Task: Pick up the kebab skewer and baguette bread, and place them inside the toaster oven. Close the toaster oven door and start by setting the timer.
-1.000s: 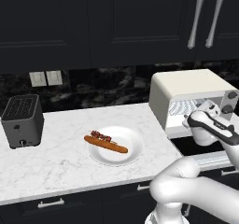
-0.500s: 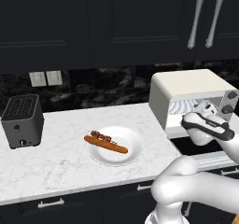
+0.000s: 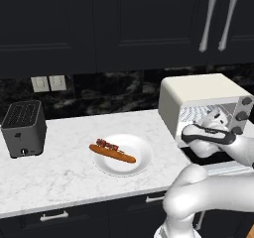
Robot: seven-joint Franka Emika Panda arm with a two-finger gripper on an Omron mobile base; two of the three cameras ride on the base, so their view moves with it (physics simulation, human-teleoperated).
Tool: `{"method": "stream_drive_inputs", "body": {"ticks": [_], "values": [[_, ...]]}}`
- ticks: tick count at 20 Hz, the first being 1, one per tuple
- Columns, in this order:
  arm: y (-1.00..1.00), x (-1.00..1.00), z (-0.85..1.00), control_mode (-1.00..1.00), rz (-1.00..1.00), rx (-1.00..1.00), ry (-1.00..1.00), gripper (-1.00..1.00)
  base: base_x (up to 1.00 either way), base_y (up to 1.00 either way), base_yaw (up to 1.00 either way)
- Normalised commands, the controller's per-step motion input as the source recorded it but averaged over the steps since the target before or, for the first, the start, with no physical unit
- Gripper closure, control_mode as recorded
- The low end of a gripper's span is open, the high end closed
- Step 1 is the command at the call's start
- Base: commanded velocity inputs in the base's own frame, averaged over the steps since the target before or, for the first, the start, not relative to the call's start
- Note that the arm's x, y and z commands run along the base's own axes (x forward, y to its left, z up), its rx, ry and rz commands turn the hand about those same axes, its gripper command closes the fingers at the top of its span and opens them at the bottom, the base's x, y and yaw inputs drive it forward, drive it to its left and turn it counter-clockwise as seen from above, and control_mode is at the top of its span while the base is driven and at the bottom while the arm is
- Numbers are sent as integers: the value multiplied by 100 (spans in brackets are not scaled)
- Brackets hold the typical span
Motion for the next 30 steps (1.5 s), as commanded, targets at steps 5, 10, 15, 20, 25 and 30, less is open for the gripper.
{"method": "stream_drive_inputs", "body": {"ticks": [5,10,15,20,25,30], "values": [[-10,1,-2,-100,0,3,2,100,0,0,0],[-17,-6,1,-100,0,9,10,100,0,0,0],[-26,-32,19,-100,1,12,1,100,0,0,0],[-14,-56,16,-100,3,14,0,100,0,0,0],[-10,-57,46,-100,8,18,28,100,0,0,0],[-9,-69,45,-100,14,20,30,100,0,0,0]]}}
